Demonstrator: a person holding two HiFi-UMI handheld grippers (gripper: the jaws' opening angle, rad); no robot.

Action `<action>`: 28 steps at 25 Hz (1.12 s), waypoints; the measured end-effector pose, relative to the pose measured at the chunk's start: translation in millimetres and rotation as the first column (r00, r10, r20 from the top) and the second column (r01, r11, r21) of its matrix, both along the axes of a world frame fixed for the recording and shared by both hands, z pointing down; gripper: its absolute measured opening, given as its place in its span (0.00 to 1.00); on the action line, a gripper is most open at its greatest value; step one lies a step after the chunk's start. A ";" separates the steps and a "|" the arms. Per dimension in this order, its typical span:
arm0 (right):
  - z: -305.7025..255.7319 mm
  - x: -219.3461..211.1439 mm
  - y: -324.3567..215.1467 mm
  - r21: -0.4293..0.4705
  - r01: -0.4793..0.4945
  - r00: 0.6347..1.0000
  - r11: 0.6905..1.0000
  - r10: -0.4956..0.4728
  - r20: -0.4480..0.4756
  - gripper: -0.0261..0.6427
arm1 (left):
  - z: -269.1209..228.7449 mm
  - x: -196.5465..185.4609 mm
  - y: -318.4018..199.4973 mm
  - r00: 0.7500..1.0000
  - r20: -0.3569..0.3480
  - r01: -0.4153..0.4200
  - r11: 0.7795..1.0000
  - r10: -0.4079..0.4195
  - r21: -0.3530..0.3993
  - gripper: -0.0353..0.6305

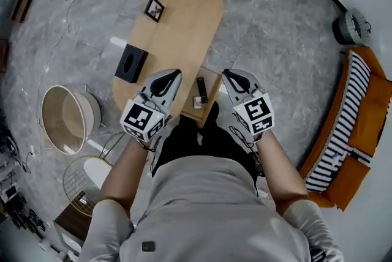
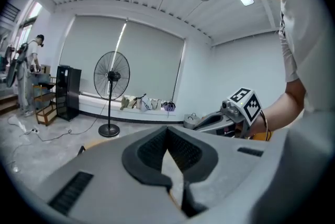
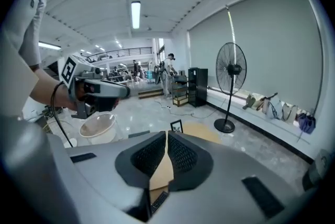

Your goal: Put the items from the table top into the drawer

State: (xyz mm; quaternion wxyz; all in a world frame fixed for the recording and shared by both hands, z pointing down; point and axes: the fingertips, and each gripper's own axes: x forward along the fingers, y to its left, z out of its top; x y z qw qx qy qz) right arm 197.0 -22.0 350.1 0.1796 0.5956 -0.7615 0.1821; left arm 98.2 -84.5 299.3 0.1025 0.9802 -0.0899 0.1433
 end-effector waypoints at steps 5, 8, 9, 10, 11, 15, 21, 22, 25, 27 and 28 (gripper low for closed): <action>-91.4 -9.0 22.5 0.104 0.098 0.993 0.990 -0.091 -0.072 0.09 | -91.2 -0.7 26.3 0.998 -0.067 0.022 0.995 -0.015 0.101 0.07; -135.1 -15.2 41.7 0.147 0.131 0.989 0.980 -0.118 -0.091 0.09 | -127.3 -5.2 41.5 0.995 -0.076 0.072 0.985 -0.061 0.159 0.07; -147.9 -17.7 47.0 0.171 0.145 0.987 0.974 -0.130 -0.098 0.09 | -136.8 -8.0 46.8 0.993 -0.088 0.087 0.982 -0.073 0.169 0.07; -159.4 -19.7 51.9 0.196 0.159 0.985 0.968 -0.140 -0.105 0.09 | -145.1 -11.1 52.2 0.991 -0.101 0.102 0.979 -0.085 0.176 0.07; -170.1 -20.9 56.5 0.220 0.170 0.983 0.961 -0.149 -0.110 0.09 | -152.3 -14.3 57.7 0.989 -0.113 0.115 0.977 -0.096 0.182 0.07; -204.7 -19.2 66.0 0.299 0.190 0.980 0.935 -0.165 -0.107 0.09 | -176.9 -25.3 74.1 0.977 -0.148 0.182 0.962 -0.153 0.203 0.07; -221.0 -27.0 65.2 0.343 0.245 0.969 0.907 -0.224 -0.101 0.09 | -196.4 -51.6 88.0 0.953 -0.179 0.280 0.933 -0.243 0.225 0.07; -221.1 -30.3 64.3 0.352 0.259 0.966 0.899 -0.237 -0.105 0.09 | -197.6 -57.1 90.1 0.950 -0.182 0.291 0.929 -0.253 0.228 0.07; -221.5 -37.9 62.5 0.361 0.282 0.959 0.889 -0.261 -0.109 0.09 | -199.0 -68.6 93.5 0.946 -0.181 0.307 0.922 -0.268 0.235 0.07; -221.2 -40.1 61.9 0.364 0.276 0.961 0.889 -0.255 -0.105 0.09 | -198.1 -73.7 93.0 0.945 -0.180 0.310 0.921 -0.272 0.237 0.07; -220.6 -42.3 62.2 0.367 0.269 0.963 0.891 -0.249 -0.100 0.09 | -197.7 -77.4 92.3 0.945 -0.180 0.311 0.920 -0.273 0.237 0.07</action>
